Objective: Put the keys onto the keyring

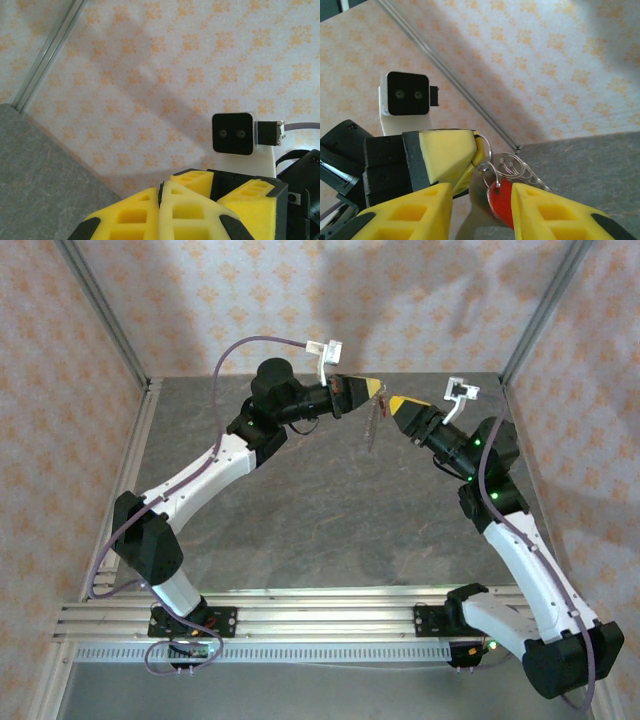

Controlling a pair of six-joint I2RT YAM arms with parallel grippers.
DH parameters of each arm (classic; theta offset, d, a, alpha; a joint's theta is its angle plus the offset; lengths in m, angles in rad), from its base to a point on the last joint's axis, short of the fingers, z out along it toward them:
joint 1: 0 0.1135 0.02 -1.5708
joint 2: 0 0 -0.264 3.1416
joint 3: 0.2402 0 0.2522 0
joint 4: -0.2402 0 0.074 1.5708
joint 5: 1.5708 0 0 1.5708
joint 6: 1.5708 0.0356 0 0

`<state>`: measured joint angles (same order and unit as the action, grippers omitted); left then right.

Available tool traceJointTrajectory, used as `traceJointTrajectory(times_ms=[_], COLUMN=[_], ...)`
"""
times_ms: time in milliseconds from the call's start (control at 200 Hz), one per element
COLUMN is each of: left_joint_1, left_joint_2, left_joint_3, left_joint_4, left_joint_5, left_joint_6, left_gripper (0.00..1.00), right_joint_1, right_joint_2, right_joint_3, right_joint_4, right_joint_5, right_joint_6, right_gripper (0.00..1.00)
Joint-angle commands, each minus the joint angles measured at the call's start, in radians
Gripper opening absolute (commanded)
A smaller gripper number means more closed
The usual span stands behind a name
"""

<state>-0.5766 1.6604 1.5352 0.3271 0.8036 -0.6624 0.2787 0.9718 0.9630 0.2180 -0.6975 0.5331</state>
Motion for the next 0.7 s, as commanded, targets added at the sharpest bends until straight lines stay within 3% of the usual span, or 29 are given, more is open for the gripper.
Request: traceJointTrajectory(times_ms=[0, 430, 696], left_joint_1=[-0.009, -0.012, -0.013], left_joint_2=[-0.007, -0.012, -0.009], left_joint_3=[0.034, 0.041, 0.045], left_joint_4=[0.063, 0.050, 0.048], left_joint_5=[0.023, 0.029, 0.026], left_joint_6=[-0.009, -0.005, -0.003], left_gripper=[0.00, 0.00, 0.00], right_joint_1=[-0.002, -0.002, -0.002], right_joint_2=[0.024, 0.097, 0.097], right_joint_3=[0.048, 0.088, 0.089], right_joint_4=[0.049, 0.054, 0.057], right_joint_5=[-0.063, -0.075, -0.101], right_joint_6=[-0.037, -0.048, -0.051], right_gripper=[0.36, 0.33, 0.14])
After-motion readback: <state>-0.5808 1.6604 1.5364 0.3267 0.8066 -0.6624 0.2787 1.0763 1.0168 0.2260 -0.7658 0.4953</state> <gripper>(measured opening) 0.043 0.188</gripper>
